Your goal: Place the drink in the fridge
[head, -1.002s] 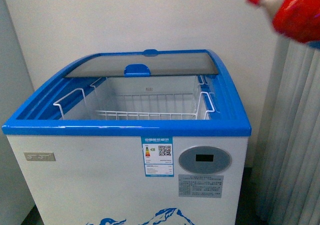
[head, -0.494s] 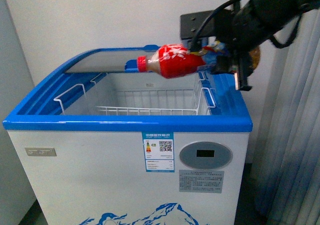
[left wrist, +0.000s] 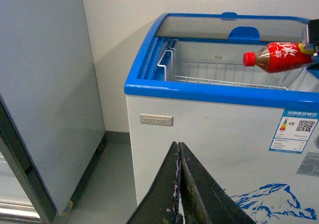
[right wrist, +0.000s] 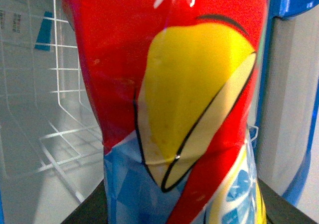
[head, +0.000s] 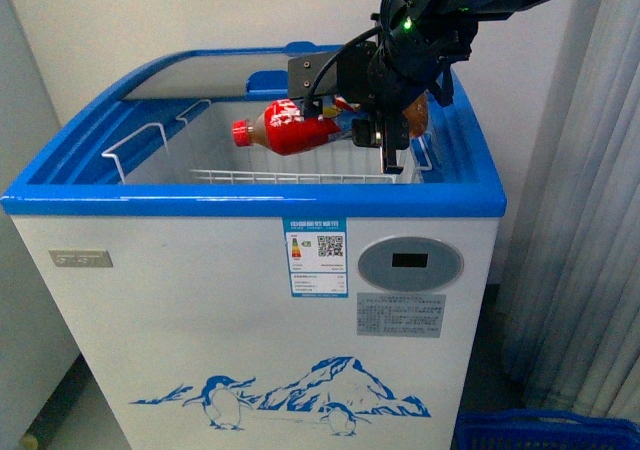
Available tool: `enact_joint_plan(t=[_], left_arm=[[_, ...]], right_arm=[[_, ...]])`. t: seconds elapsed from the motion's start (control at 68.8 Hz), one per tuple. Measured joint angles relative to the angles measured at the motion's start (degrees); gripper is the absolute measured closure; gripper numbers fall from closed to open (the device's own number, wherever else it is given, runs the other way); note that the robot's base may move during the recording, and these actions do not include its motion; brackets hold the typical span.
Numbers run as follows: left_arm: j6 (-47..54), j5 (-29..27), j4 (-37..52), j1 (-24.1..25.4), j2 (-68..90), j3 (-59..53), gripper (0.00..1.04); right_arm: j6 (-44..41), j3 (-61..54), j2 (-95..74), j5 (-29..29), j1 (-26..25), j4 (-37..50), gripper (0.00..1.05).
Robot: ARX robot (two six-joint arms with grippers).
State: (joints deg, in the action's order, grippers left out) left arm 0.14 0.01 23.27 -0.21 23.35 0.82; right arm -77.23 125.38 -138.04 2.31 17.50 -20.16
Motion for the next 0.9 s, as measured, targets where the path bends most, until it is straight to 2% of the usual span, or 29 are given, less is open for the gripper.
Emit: enact_joint_plan(t=[0.174, 0.247, 0.334, 0.421, 0.494, 0.552, 0.668, 0.697, 0.726, 0.813, 0.901], left_arm=[[0.0, 0.02, -4.44, 0.0, -4.61, 0.0, 1.02], [0.0, 0.0, -6.49, 0.0, -6.62, 0.0, 1.02], [0.0, 0.0, -8.22, 0.0, -8.37, 0.0, 1.02], [0.0, 0.0, -9.86, 0.0, -10.01, 0.0, 1.02], [0.0, 0.0, -11.02, 0.0, -11.17, 0.0, 1.02], [0.0, 0.0, -11.93, 0.0, -12.11, 0.0, 1.02], [0.0, -0.02, -14.6, 0.0, -14.58, 0.0, 1.02], [0.0, 0.13, -19.3, 0.0, -17.75, 0.02, 1.02], [0.0, -0.02, -22.21, 0.0, -20.68, 0.02, 1.02], [0.0, 0.0, -23.02, 0.0, -22.77, 0.02, 1.02], [0.0, 0.02, -23.1, 0.0, -22.95, 0.02, 1.02]], right_arm=[[2.6, -4.35, 1.73, -3.17, 0.35, 4.04, 0.25], [5.68, -9.46, 5.44, -5.51, 1.18, 7.15, 0.07], [9.18, -14.93, 11.3, -7.78, 1.75, 10.36, 0.08], [16.52, -24.5, 22.27, -9.55, 2.29, 14.97, 0.08], [21.97, -32.76, 31.76, -9.05, 2.43, 17.25, 0.08], [28.48, -40.11, 40.5, -6.4, 2.34, 17.25, 0.08], [42.95, -53.51, 58.18, -0.96, 0.17, 8.59, 0.08], [51.08, -58.38, 65.61, 0.61, -1.9, 2.67, 0.08], [55.69, -61.11, 69.96, 1.29, -3.39, -1.25, 0.08], [68.52, -68.32, 83.01, 1.99, -8.09, -15.1, 0.08], [79.38, -73.02, 95.08, 2.29, -8.72, -28.48, 0.08]])
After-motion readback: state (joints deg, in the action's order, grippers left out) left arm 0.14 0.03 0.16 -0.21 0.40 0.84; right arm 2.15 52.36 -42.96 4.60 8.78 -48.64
